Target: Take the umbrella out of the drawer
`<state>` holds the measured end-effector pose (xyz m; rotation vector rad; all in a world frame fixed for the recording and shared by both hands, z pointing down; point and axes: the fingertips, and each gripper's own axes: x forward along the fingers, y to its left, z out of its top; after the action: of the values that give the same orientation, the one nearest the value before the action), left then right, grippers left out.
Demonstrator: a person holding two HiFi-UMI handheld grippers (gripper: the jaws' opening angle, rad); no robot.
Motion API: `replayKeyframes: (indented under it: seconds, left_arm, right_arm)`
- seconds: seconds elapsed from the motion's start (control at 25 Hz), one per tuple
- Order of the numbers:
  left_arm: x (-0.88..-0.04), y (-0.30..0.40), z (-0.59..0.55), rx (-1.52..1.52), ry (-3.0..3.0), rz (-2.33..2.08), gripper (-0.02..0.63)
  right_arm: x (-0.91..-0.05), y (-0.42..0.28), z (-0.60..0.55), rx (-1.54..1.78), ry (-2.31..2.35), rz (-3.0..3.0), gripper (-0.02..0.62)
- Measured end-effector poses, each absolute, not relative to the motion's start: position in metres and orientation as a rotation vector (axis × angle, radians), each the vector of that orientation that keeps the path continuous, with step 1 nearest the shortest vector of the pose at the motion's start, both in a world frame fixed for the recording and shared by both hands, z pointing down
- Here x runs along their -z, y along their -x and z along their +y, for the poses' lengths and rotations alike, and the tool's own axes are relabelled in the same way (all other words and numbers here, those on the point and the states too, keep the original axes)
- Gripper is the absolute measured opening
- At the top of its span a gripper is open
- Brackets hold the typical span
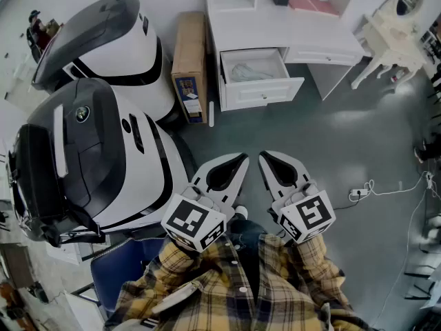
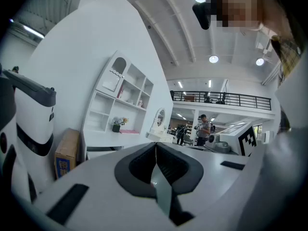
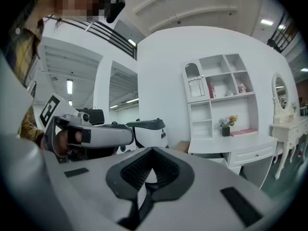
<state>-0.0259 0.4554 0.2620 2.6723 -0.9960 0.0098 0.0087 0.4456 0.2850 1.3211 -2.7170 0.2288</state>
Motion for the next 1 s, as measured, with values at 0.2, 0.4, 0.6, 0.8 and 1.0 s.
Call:
replayKeyframes:
  seconds: [0.2,0.4,0.6,0.8,1.0]
  left_arm:
    - [-0.262,0.023,0.458,-0.012,-2.683,-1.0,0.023]
    - [-0.263,0.019,0.46,0.002,-2.682,-1.042,0.023]
    - [-0.265,0.009,0.463,-0.012,-2.69,-1.046,0.023]
    - [-0.269,0.003,0.455,-0.024,-2.692,-1.034,0.023]
    - [-0.275,0.004,0.429,-0.029,-2.684,-1.025,0.023]
  right_arm:
    - [-0.283,-0.01,0.445,-0.22,-1.338,-2.729,0.017]
    - [-0.283,-0.012,0.451,-0.212,-1.313,-2.76,0.017]
    - [-0.281,-0.019,0.455,-0.202,-1.303,-2.781,0.017]
    - [-0.288,-0.025,0.447,-0.236,-1.318,-2.781,0.017]
    - [-0.294,-0.023,0.42,-0.256,-1.318,-2.774,0.017]
